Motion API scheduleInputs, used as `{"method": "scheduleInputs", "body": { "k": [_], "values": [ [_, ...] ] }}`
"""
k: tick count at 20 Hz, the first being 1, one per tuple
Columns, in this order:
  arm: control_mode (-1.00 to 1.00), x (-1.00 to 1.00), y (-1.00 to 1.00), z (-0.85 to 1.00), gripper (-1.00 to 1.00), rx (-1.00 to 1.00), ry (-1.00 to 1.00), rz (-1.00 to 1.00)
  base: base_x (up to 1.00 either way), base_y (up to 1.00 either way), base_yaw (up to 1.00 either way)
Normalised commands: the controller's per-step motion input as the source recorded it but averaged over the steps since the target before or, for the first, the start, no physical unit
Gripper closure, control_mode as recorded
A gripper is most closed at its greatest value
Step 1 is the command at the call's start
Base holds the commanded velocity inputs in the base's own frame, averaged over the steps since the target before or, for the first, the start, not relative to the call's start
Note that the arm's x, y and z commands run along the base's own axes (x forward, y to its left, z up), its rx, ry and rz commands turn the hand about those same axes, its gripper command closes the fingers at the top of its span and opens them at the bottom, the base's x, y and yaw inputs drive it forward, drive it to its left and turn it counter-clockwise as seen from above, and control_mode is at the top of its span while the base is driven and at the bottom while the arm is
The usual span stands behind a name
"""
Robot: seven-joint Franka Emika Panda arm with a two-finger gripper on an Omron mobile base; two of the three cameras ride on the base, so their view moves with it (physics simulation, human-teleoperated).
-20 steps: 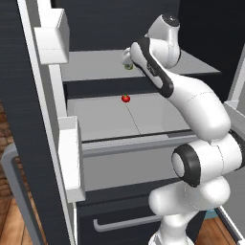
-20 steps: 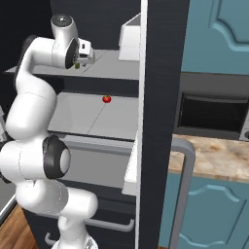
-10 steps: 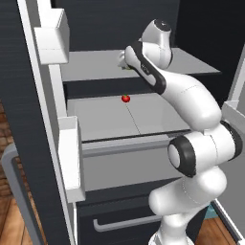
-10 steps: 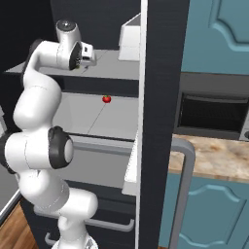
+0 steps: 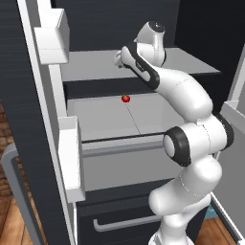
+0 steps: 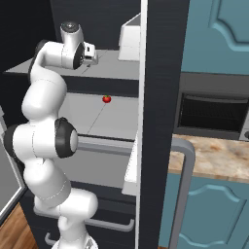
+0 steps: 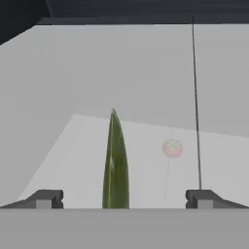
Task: Take the lemon wedge from the fridge and place it on the plate with fish on the dining counter.
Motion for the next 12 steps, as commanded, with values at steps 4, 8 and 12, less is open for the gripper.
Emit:
{"method": "scheduleInputs", "body": {
  "k": [4, 8, 12],
  "values": [
    [-1.00, -0.17, 0.18, -0.33, 1.00, 0.00, 0.00, 0.00, 0.00, 0.00, 0.00],
    [-1.00, -0.04, 0.11, -0.26, 1.00, 0.00, 0.00, 0.00, 0.00, 0.00, 0.00],
    [-1.00, 0.05, 0.00, -0.11, 1.00, -0.02, -0.07, -0.01, 0.00, 0.00, 0.00]
  ]
}}
